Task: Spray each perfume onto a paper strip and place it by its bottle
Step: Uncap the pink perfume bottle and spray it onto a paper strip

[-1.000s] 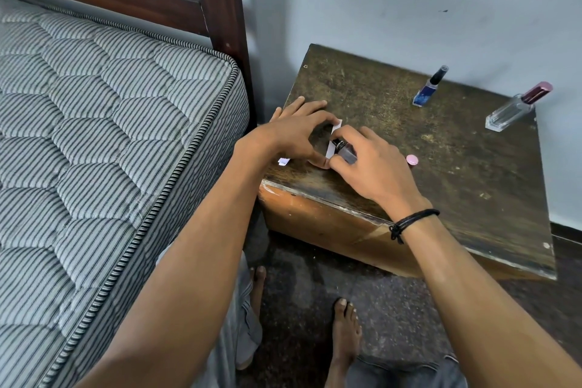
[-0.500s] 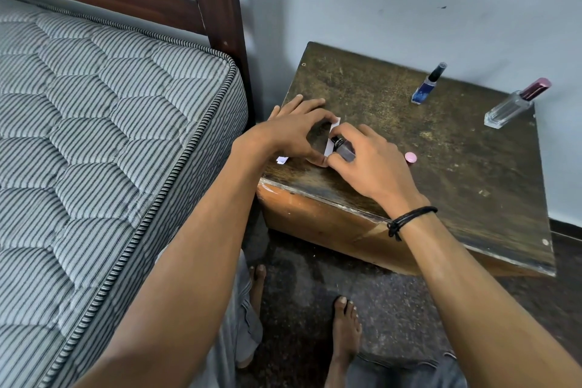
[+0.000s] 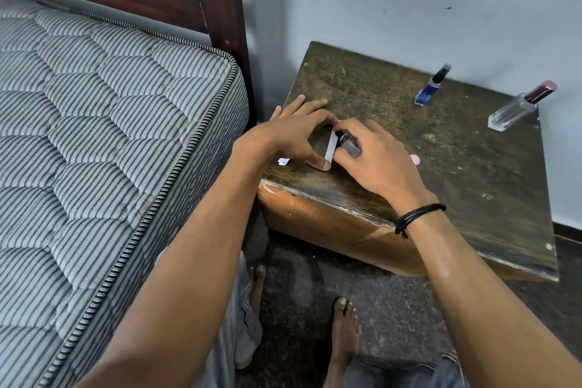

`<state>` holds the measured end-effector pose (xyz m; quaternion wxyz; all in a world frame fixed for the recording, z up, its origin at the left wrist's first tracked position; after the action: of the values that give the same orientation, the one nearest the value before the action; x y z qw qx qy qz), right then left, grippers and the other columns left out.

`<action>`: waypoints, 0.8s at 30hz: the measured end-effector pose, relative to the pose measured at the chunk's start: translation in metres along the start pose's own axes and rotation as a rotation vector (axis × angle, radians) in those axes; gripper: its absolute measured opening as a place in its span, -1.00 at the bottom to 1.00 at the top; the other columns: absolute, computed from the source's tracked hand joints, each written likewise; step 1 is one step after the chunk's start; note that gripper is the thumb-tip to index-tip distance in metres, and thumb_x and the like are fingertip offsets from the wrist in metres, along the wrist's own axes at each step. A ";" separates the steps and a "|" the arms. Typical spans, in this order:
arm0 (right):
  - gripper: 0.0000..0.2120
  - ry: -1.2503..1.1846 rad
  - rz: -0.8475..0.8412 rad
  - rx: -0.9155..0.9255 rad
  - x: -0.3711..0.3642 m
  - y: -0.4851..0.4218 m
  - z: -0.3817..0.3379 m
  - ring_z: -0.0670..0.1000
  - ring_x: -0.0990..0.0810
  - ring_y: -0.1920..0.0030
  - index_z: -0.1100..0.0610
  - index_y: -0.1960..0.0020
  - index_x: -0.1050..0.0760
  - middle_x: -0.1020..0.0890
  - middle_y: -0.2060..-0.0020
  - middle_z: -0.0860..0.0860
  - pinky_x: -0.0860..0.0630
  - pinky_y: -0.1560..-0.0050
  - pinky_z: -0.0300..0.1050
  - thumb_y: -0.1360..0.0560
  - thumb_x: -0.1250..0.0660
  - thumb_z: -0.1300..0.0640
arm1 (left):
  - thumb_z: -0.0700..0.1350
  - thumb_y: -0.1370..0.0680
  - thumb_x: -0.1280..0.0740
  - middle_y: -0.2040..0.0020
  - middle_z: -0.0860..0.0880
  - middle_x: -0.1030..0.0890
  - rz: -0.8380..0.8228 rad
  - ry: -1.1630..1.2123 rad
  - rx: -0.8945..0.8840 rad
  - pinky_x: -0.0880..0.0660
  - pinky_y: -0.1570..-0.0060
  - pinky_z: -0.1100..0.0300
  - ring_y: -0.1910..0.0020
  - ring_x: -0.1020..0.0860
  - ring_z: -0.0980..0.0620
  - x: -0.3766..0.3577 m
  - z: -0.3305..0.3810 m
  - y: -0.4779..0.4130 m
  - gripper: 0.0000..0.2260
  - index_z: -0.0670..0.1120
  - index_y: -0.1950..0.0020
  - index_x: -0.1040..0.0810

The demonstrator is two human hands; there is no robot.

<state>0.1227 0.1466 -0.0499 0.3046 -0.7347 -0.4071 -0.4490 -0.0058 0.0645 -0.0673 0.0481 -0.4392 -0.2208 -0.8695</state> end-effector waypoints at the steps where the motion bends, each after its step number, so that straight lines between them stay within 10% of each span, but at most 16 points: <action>1: -0.62 0.016 -0.005 0.010 0.000 0.000 -0.002 0.22 -0.59 0.12 -0.13 -0.36 -0.43 -0.48 0.00 -0.01 -0.55 0.19 0.10 -0.56 -0.32 -0.10 | 0.16 -0.35 -0.57 -0.63 0.19 0.07 0.000 -0.003 0.001 0.26 -0.49 -0.23 -0.61 0.26 -0.01 0.000 0.000 0.000 -0.23 0.23 -0.47 -0.28; 24: -0.64 0.071 0.008 0.054 -0.003 0.001 -0.007 0.21 -0.55 0.22 -0.09 -0.29 -0.43 -0.43 0.07 -0.07 -0.46 0.35 0.04 -0.53 -0.32 -0.14 | 0.14 -0.35 -0.58 -0.63 0.19 0.08 -0.004 -0.005 0.012 0.26 -0.50 -0.22 -0.61 0.27 -0.01 0.000 0.003 0.002 -0.20 0.20 -0.50 -0.26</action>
<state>0.1199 0.1391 -0.0495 0.3405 -0.7112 -0.4053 -0.4626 -0.0036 0.0641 -0.0652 0.0483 -0.4408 -0.2270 -0.8671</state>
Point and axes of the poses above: each hand's wrist, its own y-axis away from the middle knuckle, its own x-axis out of the back of the hand, z = x × y, the point moved 7 cm from there along -y, towards the middle knuckle
